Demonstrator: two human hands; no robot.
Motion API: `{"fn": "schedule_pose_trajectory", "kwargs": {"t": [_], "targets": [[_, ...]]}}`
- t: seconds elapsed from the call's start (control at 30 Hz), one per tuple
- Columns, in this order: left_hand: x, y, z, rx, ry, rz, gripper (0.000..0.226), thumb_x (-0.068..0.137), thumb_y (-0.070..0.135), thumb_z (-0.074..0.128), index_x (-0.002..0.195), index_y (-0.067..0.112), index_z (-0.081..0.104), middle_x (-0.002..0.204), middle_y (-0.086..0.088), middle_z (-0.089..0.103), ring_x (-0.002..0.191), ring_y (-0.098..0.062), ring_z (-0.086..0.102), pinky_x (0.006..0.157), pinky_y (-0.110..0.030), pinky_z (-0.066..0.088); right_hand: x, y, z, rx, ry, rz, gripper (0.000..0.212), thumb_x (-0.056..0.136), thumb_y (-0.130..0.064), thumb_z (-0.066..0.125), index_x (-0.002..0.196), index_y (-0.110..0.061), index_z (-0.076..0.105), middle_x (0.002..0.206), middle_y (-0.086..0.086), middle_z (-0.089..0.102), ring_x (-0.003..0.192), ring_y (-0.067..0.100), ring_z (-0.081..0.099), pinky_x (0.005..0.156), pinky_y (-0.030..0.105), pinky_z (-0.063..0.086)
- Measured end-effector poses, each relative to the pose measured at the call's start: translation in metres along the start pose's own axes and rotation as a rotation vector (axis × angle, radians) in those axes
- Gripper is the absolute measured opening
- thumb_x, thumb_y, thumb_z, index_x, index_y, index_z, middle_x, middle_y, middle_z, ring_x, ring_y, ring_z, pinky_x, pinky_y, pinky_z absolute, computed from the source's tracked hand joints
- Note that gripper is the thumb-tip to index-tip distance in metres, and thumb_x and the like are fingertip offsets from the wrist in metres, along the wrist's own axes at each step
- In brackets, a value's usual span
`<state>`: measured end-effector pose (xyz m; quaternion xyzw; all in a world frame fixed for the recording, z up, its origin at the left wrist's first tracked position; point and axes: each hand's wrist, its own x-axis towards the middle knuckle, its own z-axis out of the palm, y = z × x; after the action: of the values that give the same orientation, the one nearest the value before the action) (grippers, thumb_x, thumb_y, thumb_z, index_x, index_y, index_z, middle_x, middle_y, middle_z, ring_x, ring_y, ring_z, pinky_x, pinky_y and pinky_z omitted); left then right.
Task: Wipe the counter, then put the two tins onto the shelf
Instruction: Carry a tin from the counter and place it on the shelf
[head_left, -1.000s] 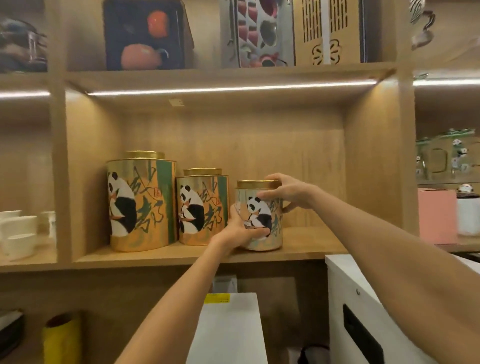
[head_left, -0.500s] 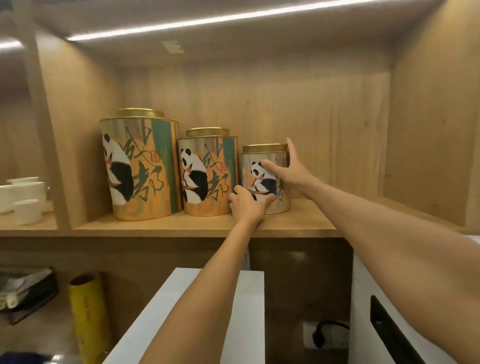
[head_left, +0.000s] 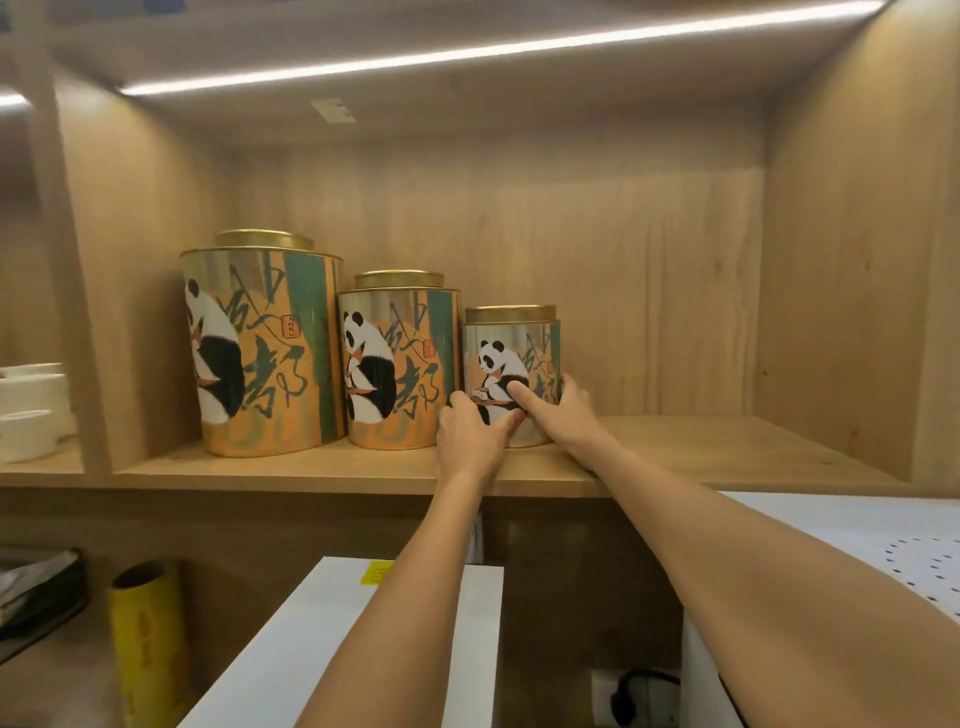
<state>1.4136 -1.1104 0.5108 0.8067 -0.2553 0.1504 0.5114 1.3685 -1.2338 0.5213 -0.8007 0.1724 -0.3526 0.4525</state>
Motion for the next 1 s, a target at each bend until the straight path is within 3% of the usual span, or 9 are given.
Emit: {"fn": "schedule_pose_trajectory", "kwargs": {"t": [0.2,0.4,0.53,0.63,0.77,0.9,1.0], "targets": [[-0.003,0.001,0.0,0.008,0.017,0.009,0.064,0.08,0.051,0.07,0.123,0.008,0.048,0.123,-0.013,0.059,0.111,-0.029,0.059,0.085,-0.037,0.051,-0.002,0.0,-0.001,-0.01,-0.013,-0.003,0.095,0.079,-0.064,0.065,0.152,-0.019,0.026,0.151,0.011,0.033,0.136,0.031,0.038,0.111,0.048,0.036],[-0.005,0.002,-0.001,0.019,0.009,0.028,0.064,0.082,0.053,0.067,0.122,0.007,0.048,0.121,-0.014,0.059,0.107,-0.029,0.06,0.08,-0.035,0.051,-0.002,-0.001,-0.003,-0.007,-0.039,-0.005,0.093,0.078,-0.061,0.067,0.151,-0.019,0.027,0.151,0.011,0.034,0.135,0.032,0.04,0.113,0.049,0.037],[-0.003,0.001,0.001,0.027,0.013,0.041,0.064,0.083,0.052,0.066,0.121,0.004,0.048,0.119,-0.016,0.058,0.107,-0.031,0.06,0.081,-0.037,0.05,-0.003,-0.002,-0.005,0.023,-0.055,0.002,0.101,0.068,-0.068,0.069,0.149,-0.022,0.031,0.15,0.01,0.039,0.134,0.03,0.043,0.112,0.051,0.039],[-0.001,0.001,0.005,0.032,0.046,0.046,0.062,0.083,0.049,0.067,0.12,0.003,0.049,0.12,-0.016,0.06,0.108,-0.031,0.06,0.079,-0.035,0.049,0.0,-0.001,-0.005,0.017,-0.057,0.02,0.096,0.072,-0.064,0.07,0.15,-0.022,0.03,0.151,0.009,0.038,0.135,0.03,0.042,0.113,0.05,0.038],[-0.001,-0.002,0.007,-0.027,0.085,0.053,0.061,0.082,0.04,0.072,0.121,0.005,0.042,0.121,-0.018,0.061,0.11,-0.033,0.062,0.08,-0.037,0.053,0.002,0.003,-0.001,-0.033,-0.073,0.031,0.11,0.053,-0.076,0.071,0.144,-0.024,0.037,0.144,0.006,0.049,0.129,0.026,0.049,0.11,0.049,0.042],[-0.016,-0.006,-0.015,0.057,0.095,0.048,0.05,0.085,0.018,0.071,0.123,0.006,0.042,0.119,-0.016,0.062,0.11,-0.034,0.062,0.083,-0.039,0.053,-0.025,-0.008,-0.008,-0.21,-0.116,0.092,0.093,0.072,-0.053,0.078,0.145,-0.014,0.036,0.145,0.01,0.051,0.13,0.027,0.051,0.11,0.043,0.042],[-0.033,-0.008,-0.037,0.41,-0.065,0.249,0.023,0.089,0.009,0.061,0.111,0.009,0.059,0.102,-0.01,0.066,0.096,-0.03,0.063,0.081,-0.039,0.056,-0.063,-0.028,-0.017,-0.487,-0.059,0.195,0.059,0.092,-0.024,0.064,0.142,-0.004,0.042,0.145,0.016,0.05,0.13,0.032,0.05,0.104,0.04,0.043]]}}
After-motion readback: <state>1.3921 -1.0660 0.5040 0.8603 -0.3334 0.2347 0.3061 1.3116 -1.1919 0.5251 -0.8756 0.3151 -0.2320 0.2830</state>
